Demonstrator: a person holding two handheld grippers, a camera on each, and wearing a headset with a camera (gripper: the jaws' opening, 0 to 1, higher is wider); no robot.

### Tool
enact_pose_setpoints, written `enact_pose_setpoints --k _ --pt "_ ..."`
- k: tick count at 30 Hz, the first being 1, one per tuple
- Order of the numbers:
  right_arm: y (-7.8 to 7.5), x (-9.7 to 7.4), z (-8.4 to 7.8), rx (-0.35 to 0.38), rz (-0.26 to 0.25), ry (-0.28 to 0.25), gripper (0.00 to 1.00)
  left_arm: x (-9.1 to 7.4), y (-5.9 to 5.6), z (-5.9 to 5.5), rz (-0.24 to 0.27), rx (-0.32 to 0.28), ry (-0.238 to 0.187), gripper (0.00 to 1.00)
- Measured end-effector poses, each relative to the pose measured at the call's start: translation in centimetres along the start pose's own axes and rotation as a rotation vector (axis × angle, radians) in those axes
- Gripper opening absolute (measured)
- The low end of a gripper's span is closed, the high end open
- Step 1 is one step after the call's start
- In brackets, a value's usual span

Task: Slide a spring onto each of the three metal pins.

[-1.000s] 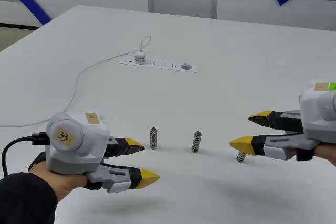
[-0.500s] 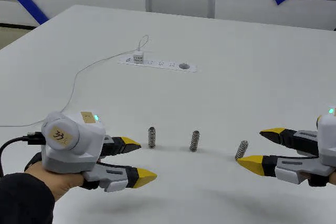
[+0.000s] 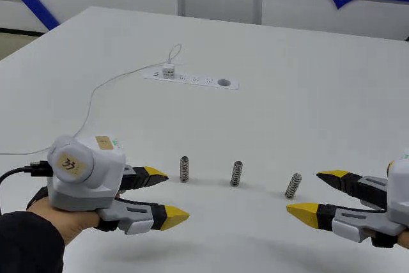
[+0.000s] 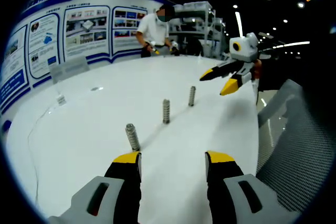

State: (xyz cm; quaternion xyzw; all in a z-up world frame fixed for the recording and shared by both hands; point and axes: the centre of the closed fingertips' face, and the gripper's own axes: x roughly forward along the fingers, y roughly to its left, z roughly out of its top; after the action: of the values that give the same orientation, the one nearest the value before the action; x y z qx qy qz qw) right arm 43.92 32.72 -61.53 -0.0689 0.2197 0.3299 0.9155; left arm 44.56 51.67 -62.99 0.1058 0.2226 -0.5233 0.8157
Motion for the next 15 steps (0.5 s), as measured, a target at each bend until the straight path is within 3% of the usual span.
enact_pose_setpoints --k 15 --pt "0.1 -0.4 -1.3 0.037 -0.025 0.0 0.61 0.1 -0.1 0.0 -0.004 -0.001 0.0 0.51"
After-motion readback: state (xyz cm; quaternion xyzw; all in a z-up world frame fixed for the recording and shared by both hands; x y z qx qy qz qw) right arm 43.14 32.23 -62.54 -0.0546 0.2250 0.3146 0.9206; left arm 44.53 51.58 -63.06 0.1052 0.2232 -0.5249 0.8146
